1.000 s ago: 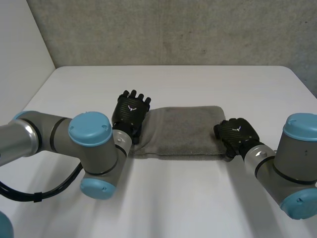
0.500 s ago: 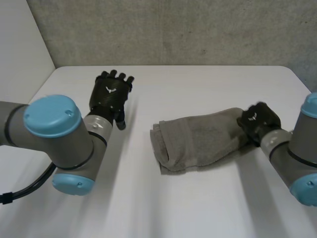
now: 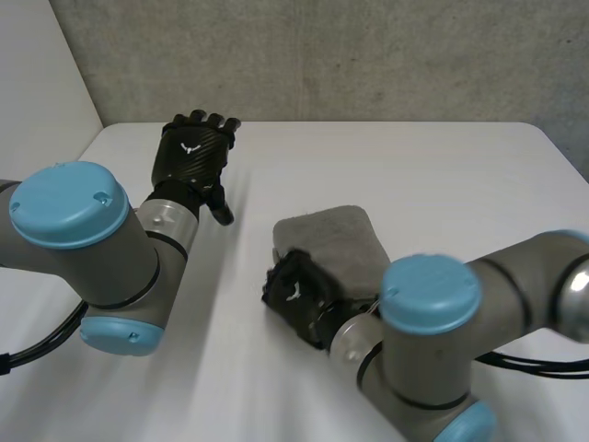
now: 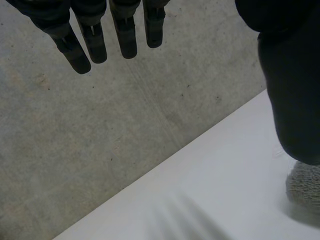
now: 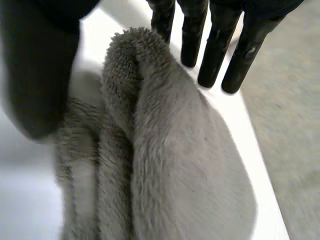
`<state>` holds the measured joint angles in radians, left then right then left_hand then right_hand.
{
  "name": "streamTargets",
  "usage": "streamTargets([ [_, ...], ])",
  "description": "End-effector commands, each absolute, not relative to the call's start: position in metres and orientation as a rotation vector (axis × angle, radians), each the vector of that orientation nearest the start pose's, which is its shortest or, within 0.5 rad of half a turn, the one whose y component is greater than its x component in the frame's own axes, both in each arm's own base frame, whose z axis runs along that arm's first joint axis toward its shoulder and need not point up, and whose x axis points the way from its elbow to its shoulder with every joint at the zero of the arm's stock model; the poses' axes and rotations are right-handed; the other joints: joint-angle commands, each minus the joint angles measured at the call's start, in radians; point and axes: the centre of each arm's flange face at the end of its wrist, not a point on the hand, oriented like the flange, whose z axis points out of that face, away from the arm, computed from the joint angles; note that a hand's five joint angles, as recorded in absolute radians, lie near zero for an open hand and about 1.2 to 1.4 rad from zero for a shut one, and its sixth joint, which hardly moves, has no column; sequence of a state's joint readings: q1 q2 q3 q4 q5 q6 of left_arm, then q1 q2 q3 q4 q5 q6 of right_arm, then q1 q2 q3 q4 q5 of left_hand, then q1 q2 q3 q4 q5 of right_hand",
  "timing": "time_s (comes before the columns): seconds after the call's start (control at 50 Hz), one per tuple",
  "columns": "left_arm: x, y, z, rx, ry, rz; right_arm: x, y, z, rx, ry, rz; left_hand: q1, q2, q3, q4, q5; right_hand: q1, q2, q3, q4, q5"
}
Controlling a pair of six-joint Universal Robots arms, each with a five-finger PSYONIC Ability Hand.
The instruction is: Fold the towel.
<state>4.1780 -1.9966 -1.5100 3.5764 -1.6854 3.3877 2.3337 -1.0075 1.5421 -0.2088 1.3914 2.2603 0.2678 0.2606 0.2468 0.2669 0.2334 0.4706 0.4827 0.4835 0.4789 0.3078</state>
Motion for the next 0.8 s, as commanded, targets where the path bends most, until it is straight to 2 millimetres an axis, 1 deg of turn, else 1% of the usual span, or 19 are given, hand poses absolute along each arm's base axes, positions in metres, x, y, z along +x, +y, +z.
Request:
streamTargets([
  [0.02,-0.313,-0.277,0.224,0.715,2.122,-2.438,0.335,-0.196,0.196,-1.476,1.732,-1.900,-0.075,-0.068,-0.054,-0.074,-0.215,-0.207,-0.219,-0.219,-0.215,-0.218],
  [0.06,-0.321,-0.270,0.228,0.701,2.151,-2.489,0.325,-0.202,0.210,-1.306,1.764,-1.899,-0.075,-0.068,-0.054,-0.074,-0.215,-0.247,-0.259,-0.260,-0.256,-0.259],
  [0.08,-0.321,-0.270,0.228,0.700,2.151,-2.489,0.325,-0.202,0.210,-1.306,1.764,-1.899,-0.075,-0.068,-0.054,-0.074,-0.215,-0.248,-0.260,-0.260,-0.256,-0.259],
  [0.12,-0.324,-0.269,0.230,0.682,2.167,-2.513,0.314,-0.210,0.223,-1.162,1.800,-1.909,-0.075,-0.068,-0.054,-0.074,-0.215,-0.283,-0.295,-0.296,-0.291,-0.295],
  [0.18,-0.327,-0.267,0.234,0.641,2.206,-2.554,0.307,-0.218,0.226,-1.103,1.832,-1.910,-0.075,-0.068,-0.054,-0.074,-0.215,-0.286,-0.298,-0.299,-0.294,-0.298],
  [0.22,-0.333,-0.265,0.235,0.619,2.236,-2.585,0.293,-0.236,0.228,-1.013,1.893,-1.929,-0.069,-0.062,-0.048,-0.068,-0.209,-0.289,-0.301,-0.302,-0.297,-0.300],
  [0.26,-0.337,-0.263,0.235,0.621,2.246,-2.598,0.288,-0.242,0.228,-0.983,1.916,-1.931,-0.066,-0.059,-0.045,-0.065,-0.206,-0.289,-0.301,-0.302,-0.297,-0.301],
  [0.34,-0.347,-0.258,0.225,0.660,2.290,-2.578,0.281,-0.250,0.229,-0.953,1.944,-1.935,-0.066,-0.059,-0.045,-0.065,-0.206,-0.289,-0.301,-0.302,-0.297,-0.301],
  [0.4,-0.359,-0.251,0.209,0.720,2.337,-2.543,0.278,-0.258,0.226,-0.928,1.973,-1.916,-0.066,-0.059,-0.045,-0.065,-0.206,-0.296,-0.308,-0.309,-0.304,-0.308],
  [0.44,-0.366,-0.242,0.189,0.782,2.399,-2.468,0.281,-0.266,0.209,-0.897,2.023,-1.842,-0.066,-0.059,-0.045,-0.065,-0.206,-0.296,-0.308,-0.309,-0.304,-0.308],
  [0.46,-0.366,-0.242,0.189,0.782,2.400,-2.467,0.281,-0.266,0.209,-0.897,2.023,-1.841,-0.066,-0.059,-0.045,-0.065,-0.206,-0.296,-0.308,-0.309,-0.304,-0.308],
  [0.48,-0.368,-0.239,0.178,0.810,2.431,-2.419,0.283,-0.268,0.199,-0.885,2.052,-1.786,-0.066,-0.059,-0.045,-0.065,-0.206,-0.296,-0.308,-0.309,-0.304,-0.308],
  [0.5,-0.368,-0.239,0.178,0.811,2.432,-2.418,0.284,-0.271,0.190,-0.874,2.084,-1.729,-0.066,-0.059,-0.045,-0.065,-0.206,-0.296,-0.308,-0.309,-0.304,-0.308],
  [0.54,-0.370,-0.235,0.156,0.852,2.491,-2.321,0.285,-0.272,0.181,-0.866,2.115,-1.664,-0.066,-0.059,-0.045,-0.065,-0.206,-0.296,-0.308,-0.309,-0.304,-0.308],
  [0.56,-0.370,-0.235,0.156,0.852,2.491,-2.320,0.285,-0.272,0.181,-0.866,2.115,-1.663,-0.066,-0.059,-0.045,-0.065,-0.206,-0.296,-0.308,-0.309,-0.304,-0.308],
  [0.6,-0.369,-0.232,0.136,0.887,2.543,-2.224,0.288,-0.273,0.160,-0.867,2.172,-1.522,-0.066,-0.059,-0.045,-0.065,-0.206,-0.296,-0.308,-0.309,-0.304,-0.308],
  [0.62,-0.369,-0.232,0.136,0.887,2.544,-2.224,0.288,-0.273,0.159,-0.867,2.172,-1.521,-0.066,-0.059,-0.045,-0.065,-0.206,-0.296,-0.308,-0.309,-0.304,-0.308],
  [0.66,-0.368,-0.229,0.120,0.915,2.576,-2.148,0.293,-0.274,0.139,-0.888,2.200,-1.422,-0.066,-0.059,-0.045,-0.065,-0.206,-0.296,-0.308,-0.309,-0.304,-0.308],
  [0.8,-0.369,-0.231,0.115,0.936,2.588,-2.104,0.295,-0.277,0.127,-0.899,2.220,-1.384,-0.069,-0.062,-0.048,-0.068,-0.209,-0.296,-0.308,-0.309,-0.304,-0.308],
])
